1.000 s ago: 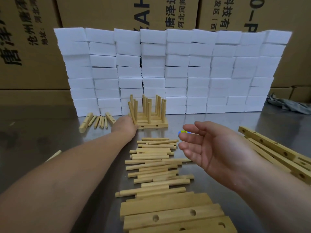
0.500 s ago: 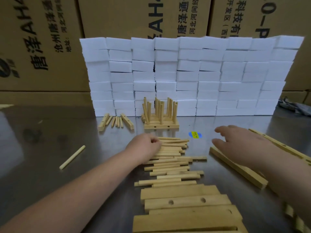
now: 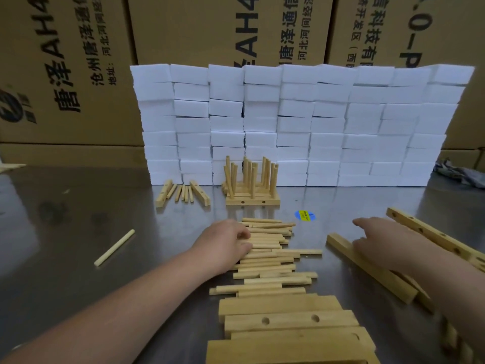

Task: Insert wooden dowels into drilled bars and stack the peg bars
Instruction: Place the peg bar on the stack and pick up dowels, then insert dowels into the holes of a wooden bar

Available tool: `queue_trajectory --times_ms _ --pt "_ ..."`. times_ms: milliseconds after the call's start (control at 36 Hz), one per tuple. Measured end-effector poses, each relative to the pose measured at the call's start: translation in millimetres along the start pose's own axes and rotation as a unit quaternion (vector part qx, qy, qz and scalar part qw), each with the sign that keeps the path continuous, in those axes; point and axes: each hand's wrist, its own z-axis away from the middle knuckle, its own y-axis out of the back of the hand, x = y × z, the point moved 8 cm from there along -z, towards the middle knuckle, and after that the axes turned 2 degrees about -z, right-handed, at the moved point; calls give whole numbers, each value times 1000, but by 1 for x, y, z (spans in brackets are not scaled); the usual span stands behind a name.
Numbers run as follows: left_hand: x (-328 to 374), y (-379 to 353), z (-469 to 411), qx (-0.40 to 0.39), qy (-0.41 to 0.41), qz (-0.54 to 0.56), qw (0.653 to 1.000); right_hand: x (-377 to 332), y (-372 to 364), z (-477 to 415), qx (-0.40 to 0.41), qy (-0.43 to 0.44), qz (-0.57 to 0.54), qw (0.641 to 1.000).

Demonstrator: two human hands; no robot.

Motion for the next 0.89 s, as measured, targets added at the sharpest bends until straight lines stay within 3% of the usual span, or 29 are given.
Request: queue_trajectory --times_ms 278,389,528,583,694,889 --pt "10 6 4 1 -27 7 1000 2 -5 -2 -2 2 74 997" --pt "15 7 5 -4 -48 -10 999 -4 6 -2 32 -1 68 997" --pt "13 3 4 -26 -37 0 999 -31 52 19 187 59 -53 979" --pt "11 1 3 -30 -33 3 999 -48 61 34 211 104 -120 965" --pt "10 -1 2 -40 -18 15 999 -77 62 56 199 154 -216 943" --pt "17 5 5 -24 -43 23 999 -89 41 57 120 155 -317 928"
